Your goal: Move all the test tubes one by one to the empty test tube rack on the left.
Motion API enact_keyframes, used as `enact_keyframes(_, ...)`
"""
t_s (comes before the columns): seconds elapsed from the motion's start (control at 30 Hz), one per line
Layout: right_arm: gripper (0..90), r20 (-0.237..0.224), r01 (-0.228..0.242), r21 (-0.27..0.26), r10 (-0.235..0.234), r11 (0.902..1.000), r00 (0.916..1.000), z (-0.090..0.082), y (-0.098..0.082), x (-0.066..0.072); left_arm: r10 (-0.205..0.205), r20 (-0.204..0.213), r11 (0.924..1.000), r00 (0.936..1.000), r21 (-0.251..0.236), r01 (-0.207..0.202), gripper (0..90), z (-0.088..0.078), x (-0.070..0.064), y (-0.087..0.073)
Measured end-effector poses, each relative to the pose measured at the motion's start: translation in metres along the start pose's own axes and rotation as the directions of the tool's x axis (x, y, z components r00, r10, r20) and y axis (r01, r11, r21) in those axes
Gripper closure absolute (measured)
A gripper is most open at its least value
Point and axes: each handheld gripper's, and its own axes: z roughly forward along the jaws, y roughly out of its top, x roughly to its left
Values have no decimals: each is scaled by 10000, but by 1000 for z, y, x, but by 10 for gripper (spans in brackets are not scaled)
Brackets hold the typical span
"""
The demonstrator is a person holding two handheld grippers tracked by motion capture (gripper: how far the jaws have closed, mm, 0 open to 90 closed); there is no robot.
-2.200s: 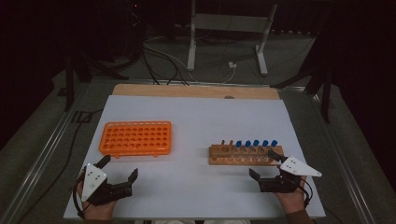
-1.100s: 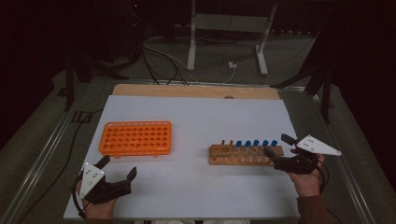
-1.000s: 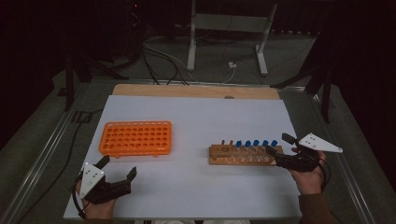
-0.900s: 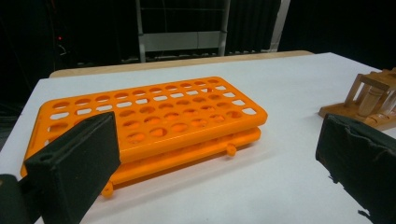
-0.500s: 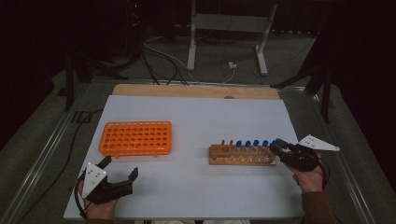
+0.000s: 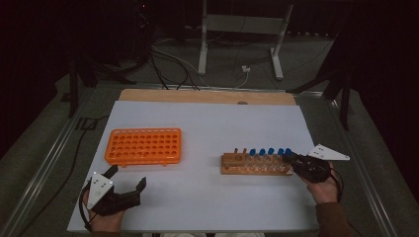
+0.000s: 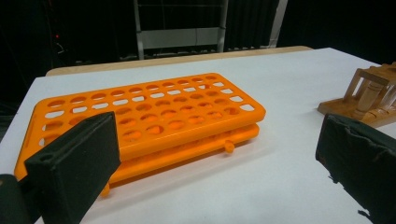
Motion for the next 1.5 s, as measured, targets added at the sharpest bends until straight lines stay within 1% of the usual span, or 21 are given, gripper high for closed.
enact_keyframes(0.1,763,24,-14,-22,14,10000,10000,-1,0,0,-1,2,10000,10000,27,1,8,0,0,0)
enact_keyframes(0.3,764,50,-139,-259,141,9996,9999,-6,1,0,-2,6,10000,10000,65,2,8,1,0,0)
enact_keyframes(0.37,765,50,-118,-298,120,9995,9999,-7,2,0,0,4,10000,10000,77,0,8,1,0,0)
enact_keyframes(0.5,765,102,-61,-551,67,9985,9999,-14,10,2,32,29,9999,10000,121,-32,9,1,-1,-1)
enact_keyframes(0.77,765,153,31,-826,-19,9966,9999,-25,26,4,51,29,9998,10000,196,-52,9,2,-1,-1)
enact_keyframes(0.93,765,237,193,-961,-170,9952,9996,-33,36,5,269,-14,9989,9996,382,-268,8,4,-3,-1)
enact_keyframes(1.07,765,265,241,-1103,-213,9936,9994,-38,42,7,270,36,9985,9996,465,-271,9,6,-5,-1)
enact_keyframes(1.17,765,217,246,-1187,-221,9926,9995,-42,43,9,176,117,9988,9998,458,-182,8,7,-6,-1)
enact_keyframes(1.3,765,73,271,-1164,-264,9928,9996,-43,44,13,68,231,9989,9997,455,-79,8,8,-7,3)
enact_keyframes(1.33,765,-14,256,-1164,-259,9929,9997,-43,45,14,72,245,9989,9997,454,-83,9,9,-8,5)
enact_keyframes(1.4,765,-48,298,-1141,-306,9930,9995,-43,47,16,117,298,9987,9995,497,-132,9,12,-10,9)
enact_keyframes(1.5,765,-191,355,-1145,-379,9928,9991,-44,49,22,214,493,9983,9986,528,-240,9,15,-14,14)
